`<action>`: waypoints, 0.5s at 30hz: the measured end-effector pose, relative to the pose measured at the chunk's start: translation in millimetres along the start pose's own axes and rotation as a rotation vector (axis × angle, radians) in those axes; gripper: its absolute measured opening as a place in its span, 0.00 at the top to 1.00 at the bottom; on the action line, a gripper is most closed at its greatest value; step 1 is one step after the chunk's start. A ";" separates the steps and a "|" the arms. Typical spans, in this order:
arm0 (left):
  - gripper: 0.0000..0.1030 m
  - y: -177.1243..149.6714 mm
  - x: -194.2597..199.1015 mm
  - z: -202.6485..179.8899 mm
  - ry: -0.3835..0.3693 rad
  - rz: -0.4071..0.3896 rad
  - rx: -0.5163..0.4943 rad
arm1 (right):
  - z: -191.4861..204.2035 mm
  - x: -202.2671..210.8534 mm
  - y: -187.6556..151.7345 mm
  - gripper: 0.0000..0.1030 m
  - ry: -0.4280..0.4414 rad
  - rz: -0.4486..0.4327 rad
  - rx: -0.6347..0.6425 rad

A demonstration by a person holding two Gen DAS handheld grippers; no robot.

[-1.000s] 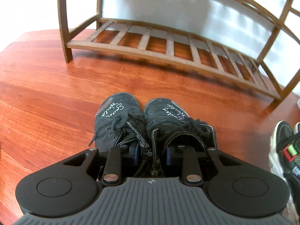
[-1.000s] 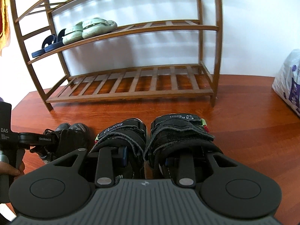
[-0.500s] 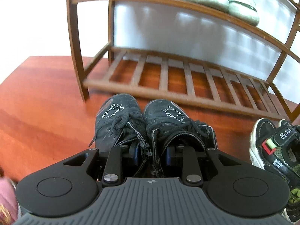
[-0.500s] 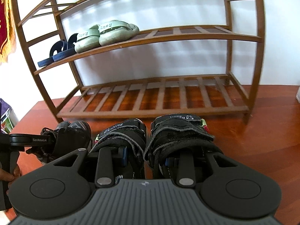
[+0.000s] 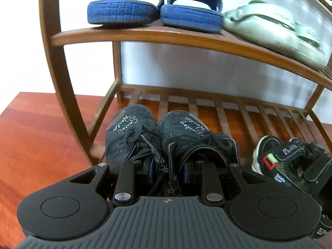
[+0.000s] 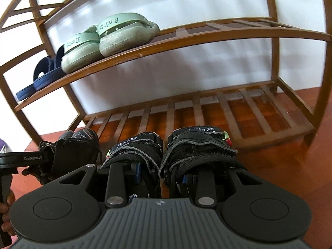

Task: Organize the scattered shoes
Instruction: 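Carry both black pairs into the lower shelf of the wooden rack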

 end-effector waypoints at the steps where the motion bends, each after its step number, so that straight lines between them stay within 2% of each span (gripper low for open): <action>1: 0.73 4.3 -4.6 1.4 0.000 -0.001 -0.002 | 3.3 -10.2 4.9 0.63 -0.008 -0.004 -0.001; 6: 0.73 19.1 -23.1 7.4 -0.005 -0.001 -0.017 | 13.4 -46.0 20.1 0.63 -0.031 -0.008 -0.031; 15: 0.73 28.9 -49.0 12.9 -0.016 0.008 -0.037 | 36.1 -97.9 37.2 0.63 -0.080 -0.044 -0.009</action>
Point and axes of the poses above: each gripper's, at about its wrist camera, not at the fingertips, and x roughly against the way its jaws point, z to its left, y to its top, the point moved 10 cm from there along -x, roughly the way its jaws point, and after that the axes turned 11 degrees about x, right-handed, at the moved point
